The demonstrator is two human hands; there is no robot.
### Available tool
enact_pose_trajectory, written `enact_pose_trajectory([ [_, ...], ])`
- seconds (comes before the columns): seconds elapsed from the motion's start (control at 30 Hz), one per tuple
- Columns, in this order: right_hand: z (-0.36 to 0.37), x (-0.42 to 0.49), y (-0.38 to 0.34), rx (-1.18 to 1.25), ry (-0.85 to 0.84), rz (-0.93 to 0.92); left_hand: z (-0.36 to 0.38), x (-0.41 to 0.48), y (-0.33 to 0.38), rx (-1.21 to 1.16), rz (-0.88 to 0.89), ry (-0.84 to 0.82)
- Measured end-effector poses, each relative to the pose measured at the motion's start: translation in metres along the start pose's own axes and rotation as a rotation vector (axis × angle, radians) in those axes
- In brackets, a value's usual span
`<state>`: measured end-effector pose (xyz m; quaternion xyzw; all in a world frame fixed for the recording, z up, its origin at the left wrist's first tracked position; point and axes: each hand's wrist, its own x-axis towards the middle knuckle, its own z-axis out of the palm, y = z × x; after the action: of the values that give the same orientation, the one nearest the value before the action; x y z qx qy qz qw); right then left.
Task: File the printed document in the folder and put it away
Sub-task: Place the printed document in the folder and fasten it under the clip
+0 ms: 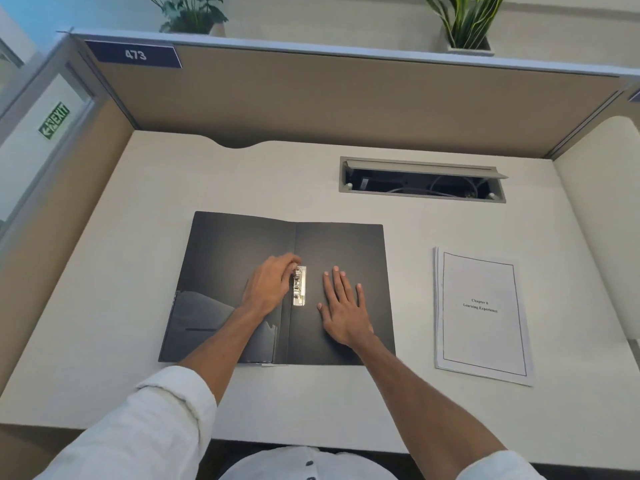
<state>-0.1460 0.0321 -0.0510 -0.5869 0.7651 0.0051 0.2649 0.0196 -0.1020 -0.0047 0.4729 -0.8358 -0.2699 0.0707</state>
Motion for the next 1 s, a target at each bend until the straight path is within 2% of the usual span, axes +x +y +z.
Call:
enact_pose_trajectory([
  [0.3, 0.004, 0.003, 0.003, -0.024, 0.012, -0.005, 0.001, 0.018, 0.004, 0.130, 0.034, 0.005],
  [0.57, 0.007, 0.003, 0.003, -0.032, 0.027, 0.001, 0.013, 0.015, -0.011, 0.403, 0.095, -0.223],
  [0.67, 0.007, 0.003, 0.003, -0.027, 0.028, 0.002, 0.016, 0.014, -0.014, 0.461, 0.104, -0.253],
  [1.0, -0.001, 0.001, 0.001, 0.003, -0.003, -0.002, 0.020, 0.012, -0.016, 0.396, 0.103, -0.274],
])
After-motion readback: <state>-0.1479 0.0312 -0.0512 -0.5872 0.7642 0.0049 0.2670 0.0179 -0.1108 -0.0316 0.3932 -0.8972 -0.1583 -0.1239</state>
